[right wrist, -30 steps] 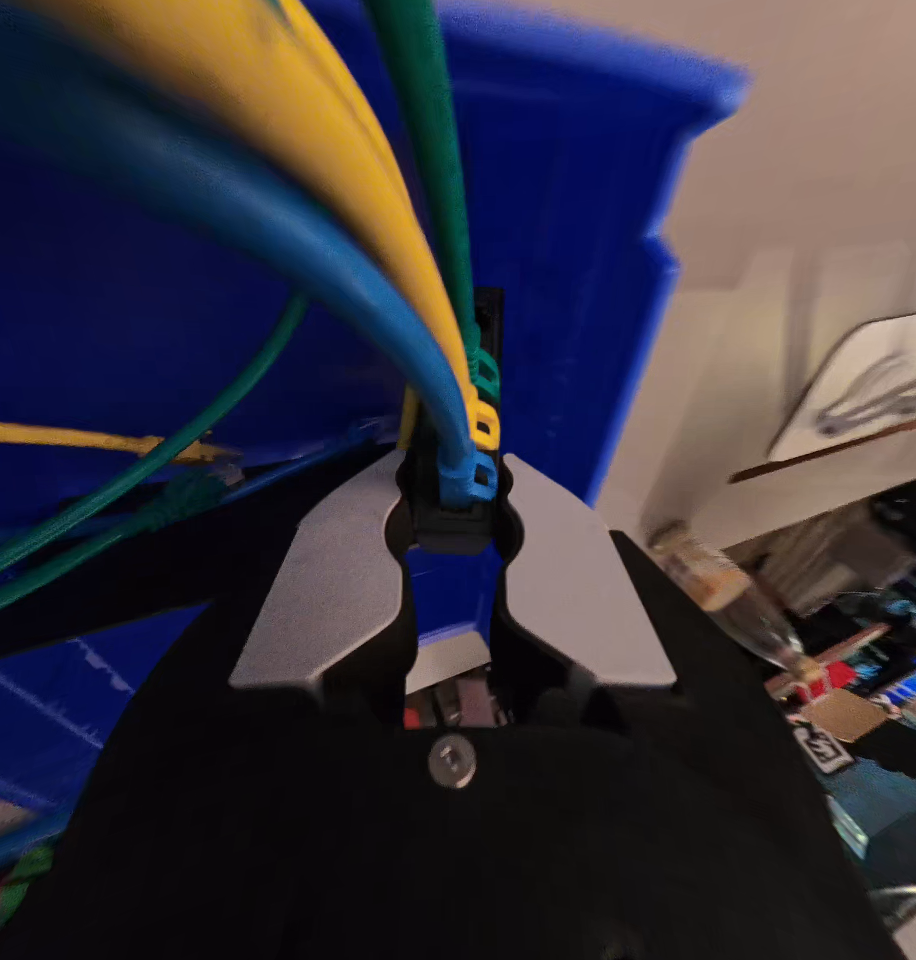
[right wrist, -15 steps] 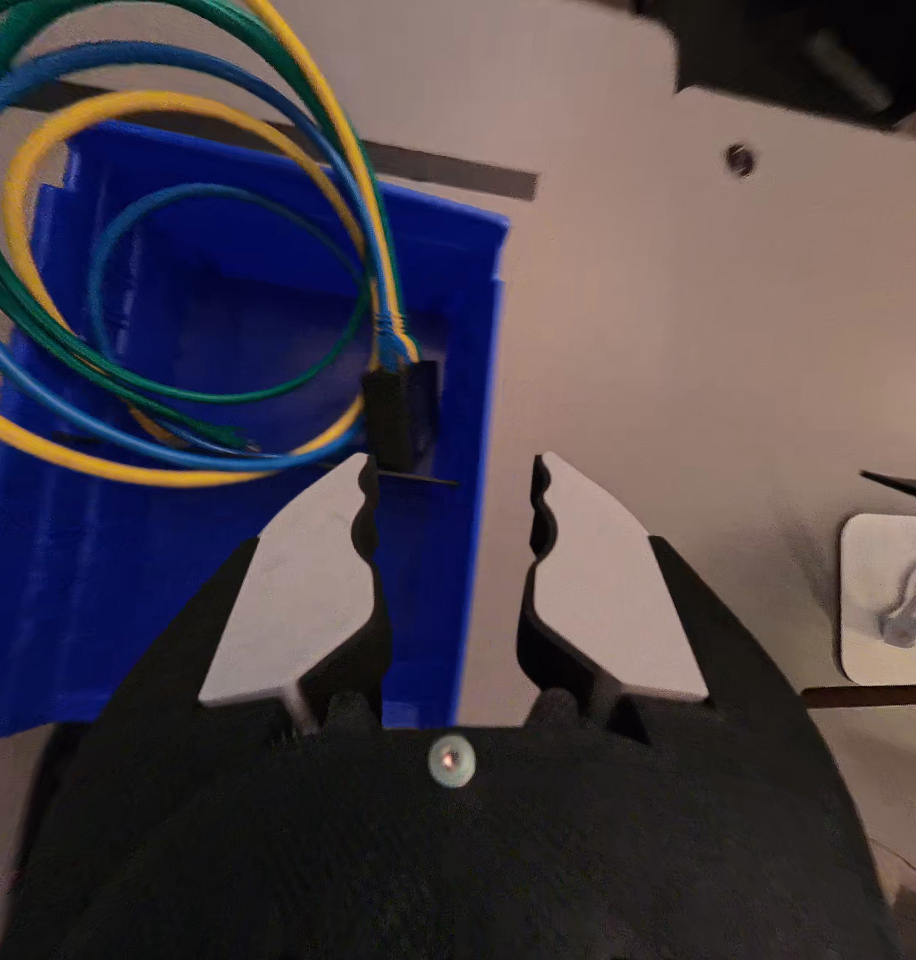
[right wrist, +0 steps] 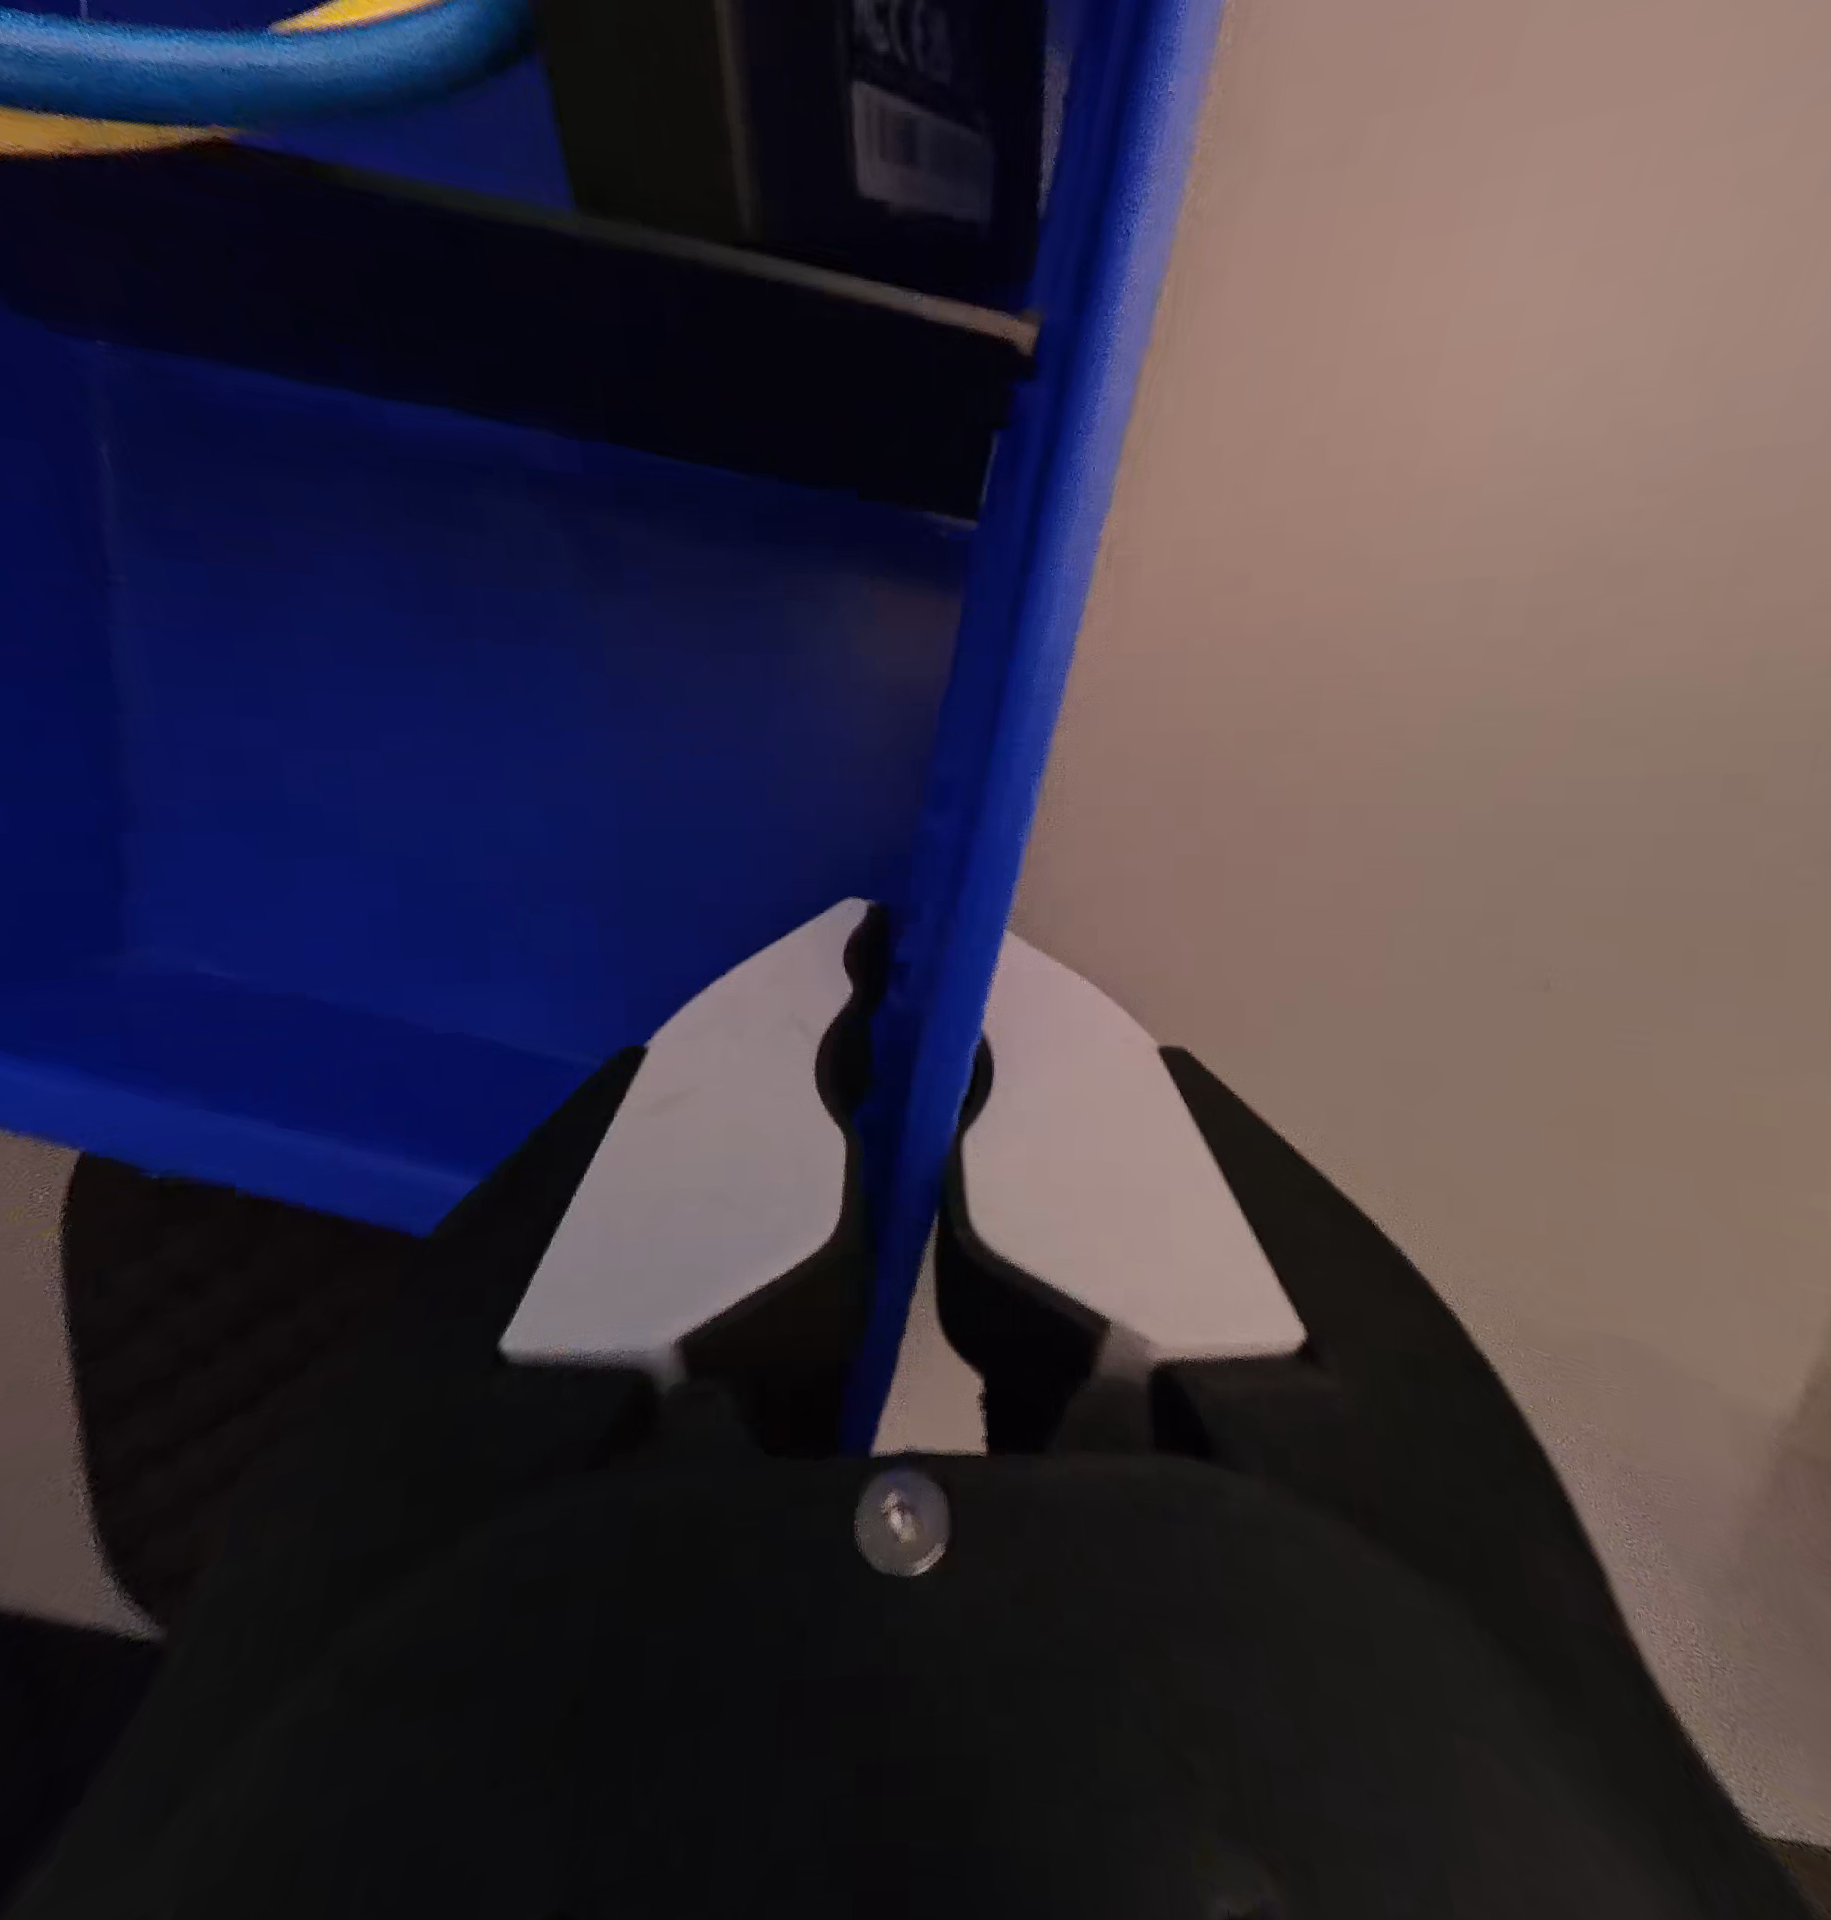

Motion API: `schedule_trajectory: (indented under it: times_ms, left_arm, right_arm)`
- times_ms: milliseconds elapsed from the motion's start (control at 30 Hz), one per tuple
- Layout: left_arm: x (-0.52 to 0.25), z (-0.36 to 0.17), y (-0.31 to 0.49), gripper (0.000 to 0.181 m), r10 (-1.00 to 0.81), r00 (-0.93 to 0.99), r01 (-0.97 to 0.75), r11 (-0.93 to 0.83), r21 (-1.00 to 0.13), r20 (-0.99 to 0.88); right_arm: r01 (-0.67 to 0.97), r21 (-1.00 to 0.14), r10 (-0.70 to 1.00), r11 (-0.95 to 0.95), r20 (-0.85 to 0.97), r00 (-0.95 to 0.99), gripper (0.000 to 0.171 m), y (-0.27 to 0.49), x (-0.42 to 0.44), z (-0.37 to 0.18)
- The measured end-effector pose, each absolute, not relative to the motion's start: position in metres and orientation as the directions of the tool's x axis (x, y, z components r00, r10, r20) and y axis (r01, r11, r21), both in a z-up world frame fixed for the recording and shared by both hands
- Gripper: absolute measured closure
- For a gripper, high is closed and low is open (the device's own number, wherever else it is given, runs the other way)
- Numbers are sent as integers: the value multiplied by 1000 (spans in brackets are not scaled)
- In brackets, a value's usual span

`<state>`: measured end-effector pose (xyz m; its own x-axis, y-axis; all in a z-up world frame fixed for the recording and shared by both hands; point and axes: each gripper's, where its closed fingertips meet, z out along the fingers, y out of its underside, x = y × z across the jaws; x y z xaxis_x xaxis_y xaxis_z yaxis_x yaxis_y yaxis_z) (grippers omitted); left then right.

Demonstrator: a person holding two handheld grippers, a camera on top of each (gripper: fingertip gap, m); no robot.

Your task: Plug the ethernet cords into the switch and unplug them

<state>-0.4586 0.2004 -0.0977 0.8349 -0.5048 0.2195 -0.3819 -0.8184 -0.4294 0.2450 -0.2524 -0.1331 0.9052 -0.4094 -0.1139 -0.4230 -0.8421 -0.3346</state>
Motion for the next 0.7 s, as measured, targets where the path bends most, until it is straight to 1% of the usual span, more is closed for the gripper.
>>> schedule_trajectory:
  times_ms: [33,100,133,167,233,267,300,400,500,700]
  left_arm:
    - [-454,-105,199,124,-515,822,-395,-823,-408,243]
    - [-444,-113,198,161,-533,794,-413,-826,-383,292]
    - [-441,-113,201,164,-535,793,-412,-823,-391,291]
    - [-441,-113,205,167,-544,801,-427,-812,-397,252]
    - [-445,-116,208,175,-603,792,-526,-756,-388,101]
    - [-445,-116,208,177,-638,770,-586,-718,-376,19]
    - [-441,-116,205,176,-669,743,-630,-689,-357,-21]
    - [-417,-117,186,172,-733,681,-698,-649,-304,1]
    - [-397,-118,174,172,-763,645,-750,-621,-227,-45]
    - [-345,-119,135,172,-816,578,-808,-574,-134,10]
  right_arm:
    - [-409,-343,-406,-846,-83,910,162,-252,244,-133]
    - [-402,-332,-401,-853,-75,913,161,-250,233,-133]
    - [-405,-336,-406,-850,-72,911,161,-248,227,-132]
    - [-416,-340,-419,-843,-68,905,161,-245,222,-132]
    - [-419,-347,-422,-839,-69,904,161,-239,210,-132]
    - [-424,-351,-426,-835,-74,902,162,-235,203,-132]
    - [-423,-352,-423,-835,-79,902,162,-231,195,-132]
    - [-405,-351,-407,-844,-71,911,161,-216,172,-131]
    - [-376,-361,-379,-853,-66,923,161,-198,151,-131]
    - [-289,-364,-287,-885,-61,956,160,-164,115,-130]
